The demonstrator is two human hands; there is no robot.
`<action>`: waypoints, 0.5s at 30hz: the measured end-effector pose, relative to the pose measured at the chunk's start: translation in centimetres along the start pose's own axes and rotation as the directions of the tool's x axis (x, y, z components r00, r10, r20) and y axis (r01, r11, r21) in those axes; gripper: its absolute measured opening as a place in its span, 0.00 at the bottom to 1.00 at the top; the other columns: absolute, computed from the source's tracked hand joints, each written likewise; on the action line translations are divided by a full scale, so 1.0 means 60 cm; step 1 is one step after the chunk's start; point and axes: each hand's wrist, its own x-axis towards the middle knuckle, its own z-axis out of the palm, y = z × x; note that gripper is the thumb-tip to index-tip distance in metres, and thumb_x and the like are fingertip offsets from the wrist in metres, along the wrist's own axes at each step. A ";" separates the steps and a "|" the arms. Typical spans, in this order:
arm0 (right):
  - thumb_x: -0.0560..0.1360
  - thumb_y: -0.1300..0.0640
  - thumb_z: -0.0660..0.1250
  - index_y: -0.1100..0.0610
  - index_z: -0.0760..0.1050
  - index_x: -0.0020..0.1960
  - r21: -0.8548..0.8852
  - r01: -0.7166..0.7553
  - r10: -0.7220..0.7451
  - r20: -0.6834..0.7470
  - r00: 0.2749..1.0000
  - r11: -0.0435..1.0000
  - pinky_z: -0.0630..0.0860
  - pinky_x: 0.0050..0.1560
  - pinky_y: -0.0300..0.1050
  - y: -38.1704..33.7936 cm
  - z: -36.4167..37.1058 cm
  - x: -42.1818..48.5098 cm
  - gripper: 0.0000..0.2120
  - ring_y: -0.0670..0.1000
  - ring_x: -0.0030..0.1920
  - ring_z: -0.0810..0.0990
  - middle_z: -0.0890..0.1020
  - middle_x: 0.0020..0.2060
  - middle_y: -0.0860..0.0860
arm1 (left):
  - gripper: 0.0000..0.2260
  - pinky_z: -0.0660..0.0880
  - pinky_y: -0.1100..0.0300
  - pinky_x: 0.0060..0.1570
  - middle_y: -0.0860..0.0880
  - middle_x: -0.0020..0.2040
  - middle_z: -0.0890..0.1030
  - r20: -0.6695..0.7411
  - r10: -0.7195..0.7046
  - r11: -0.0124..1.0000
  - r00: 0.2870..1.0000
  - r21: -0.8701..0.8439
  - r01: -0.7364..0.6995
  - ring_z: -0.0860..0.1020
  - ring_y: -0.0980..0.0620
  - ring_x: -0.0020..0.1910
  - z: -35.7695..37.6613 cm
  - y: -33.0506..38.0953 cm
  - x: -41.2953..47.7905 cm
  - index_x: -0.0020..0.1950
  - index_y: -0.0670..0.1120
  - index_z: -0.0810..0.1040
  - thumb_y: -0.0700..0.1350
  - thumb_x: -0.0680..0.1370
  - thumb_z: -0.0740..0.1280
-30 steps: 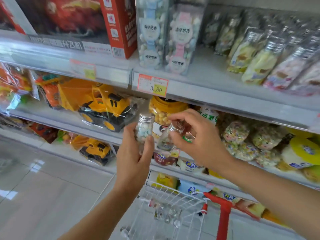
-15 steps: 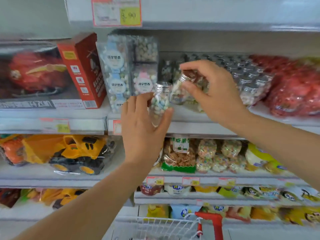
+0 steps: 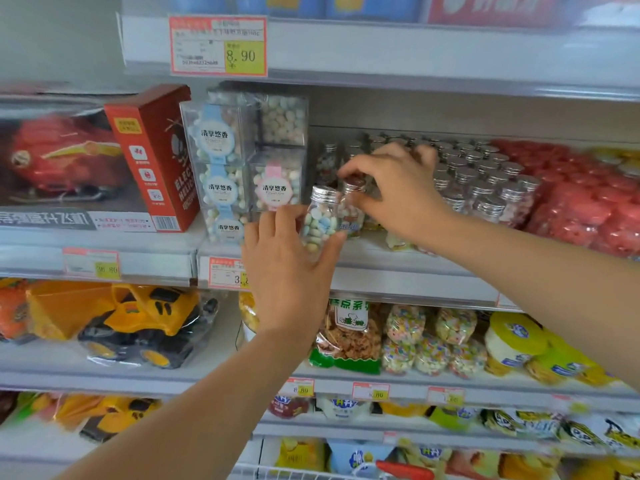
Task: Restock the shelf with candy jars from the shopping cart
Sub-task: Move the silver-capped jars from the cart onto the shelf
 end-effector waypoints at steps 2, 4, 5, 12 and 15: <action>0.76 0.47 0.67 0.43 0.75 0.63 0.000 0.026 -0.026 -0.020 0.999 1.000 0.51 0.55 0.46 0.003 -0.005 0.000 0.16 0.48 0.65 0.68 0.79 0.59 0.46 | 0.22 0.64 0.58 0.55 0.54 0.52 0.72 -0.007 -0.008 1.000 1.000 -0.004 0.008 0.65 0.53 0.53 0.001 0.002 0.000 0.61 0.48 0.73 0.59 0.73 0.69; 0.79 0.45 0.60 0.45 0.76 0.62 0.118 0.048 -0.038 -0.087 0.996 0.992 0.52 0.55 0.46 0.001 -0.016 -0.005 0.14 0.47 0.63 0.70 0.79 0.57 0.41 | 0.21 0.65 0.58 0.55 0.53 0.52 0.73 -0.021 -0.003 1.000 1.000 -0.007 0.003 0.66 0.52 0.53 0.002 0.003 0.001 0.60 0.48 0.73 0.59 0.74 0.69; 0.79 0.44 0.57 0.45 0.77 0.60 0.219 0.059 -0.035 -0.112 0.993 0.974 0.52 0.56 0.46 -0.002 -0.021 -0.009 0.15 0.45 0.61 0.70 0.79 0.54 0.38 | 0.21 0.65 0.58 0.55 0.53 0.52 0.74 -0.026 -0.003 1.000 1.000 -0.007 0.003 0.67 0.52 0.54 0.002 0.004 0.002 0.60 0.47 0.73 0.58 0.74 0.69; 0.72 0.40 0.69 0.44 0.77 0.58 0.437 0.127 -0.129 -0.024 0.991 0.891 0.50 0.60 0.40 -0.023 -0.022 -0.023 0.17 0.39 0.57 0.72 0.79 0.48 0.38 | 0.20 0.67 0.55 0.54 0.53 0.52 0.74 -0.023 0.040 0.999 0.999 -0.001 -0.040 0.68 0.50 0.53 0.005 0.008 0.002 0.59 0.49 0.73 0.58 0.73 0.69; 0.70 0.39 0.69 0.44 0.78 0.55 0.542 0.081 -0.065 -0.050 0.997 0.836 0.60 0.68 0.56 -0.021 -0.025 -0.014 0.17 0.39 0.54 0.77 0.80 0.47 0.38 | 0.21 0.66 0.57 0.56 0.52 0.55 0.74 -0.024 0.105 0.994 0.994 0.015 -0.104 0.68 0.50 0.55 -0.001 -0.001 0.001 0.62 0.48 0.71 0.60 0.75 0.65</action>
